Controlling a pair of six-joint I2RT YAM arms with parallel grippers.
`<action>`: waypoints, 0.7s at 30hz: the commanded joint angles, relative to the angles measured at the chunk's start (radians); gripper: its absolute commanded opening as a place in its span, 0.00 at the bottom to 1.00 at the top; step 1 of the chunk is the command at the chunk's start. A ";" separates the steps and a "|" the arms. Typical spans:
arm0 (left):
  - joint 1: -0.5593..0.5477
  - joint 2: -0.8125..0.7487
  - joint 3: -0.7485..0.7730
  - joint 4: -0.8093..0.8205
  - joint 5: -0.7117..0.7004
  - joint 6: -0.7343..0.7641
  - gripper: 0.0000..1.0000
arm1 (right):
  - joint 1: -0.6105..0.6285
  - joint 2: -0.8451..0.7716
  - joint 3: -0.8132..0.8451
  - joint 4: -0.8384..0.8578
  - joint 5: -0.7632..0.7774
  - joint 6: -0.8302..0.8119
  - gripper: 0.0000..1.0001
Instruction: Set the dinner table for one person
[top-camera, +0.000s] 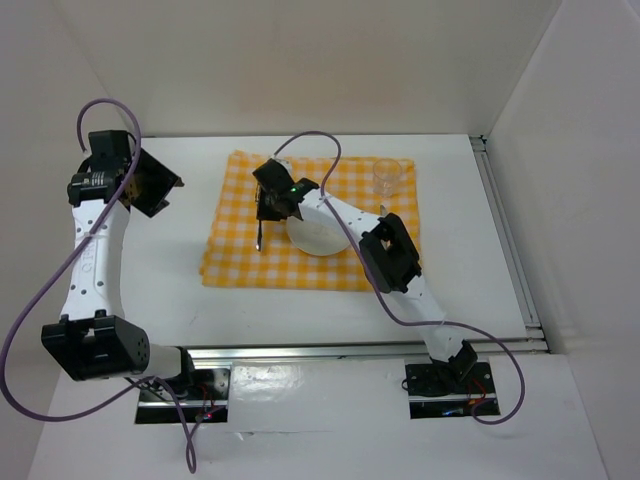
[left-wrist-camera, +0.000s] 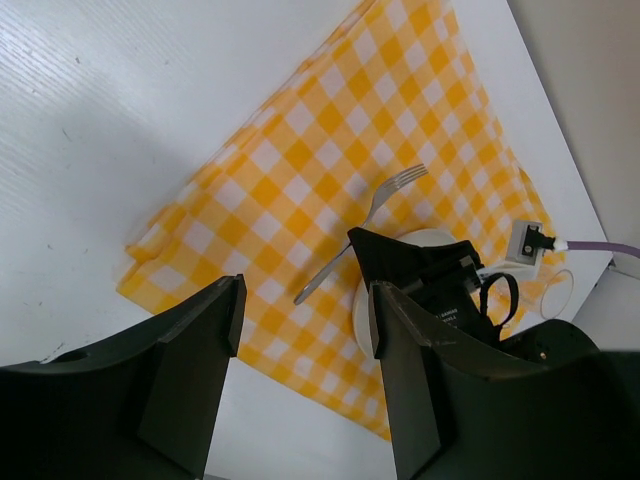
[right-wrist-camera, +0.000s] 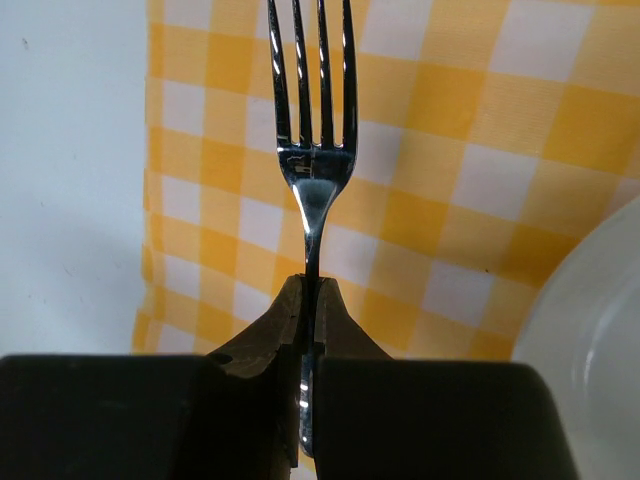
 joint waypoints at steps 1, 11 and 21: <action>0.004 -0.012 -0.004 0.048 0.023 0.047 0.69 | 0.012 0.010 0.062 0.105 0.006 0.076 0.00; 0.004 -0.012 0.006 0.028 0.004 0.056 0.69 | 0.012 0.042 0.044 0.127 0.063 0.108 0.20; 0.004 -0.012 -0.004 0.028 0.023 0.065 0.70 | 0.012 -0.030 0.028 0.139 0.051 0.036 0.69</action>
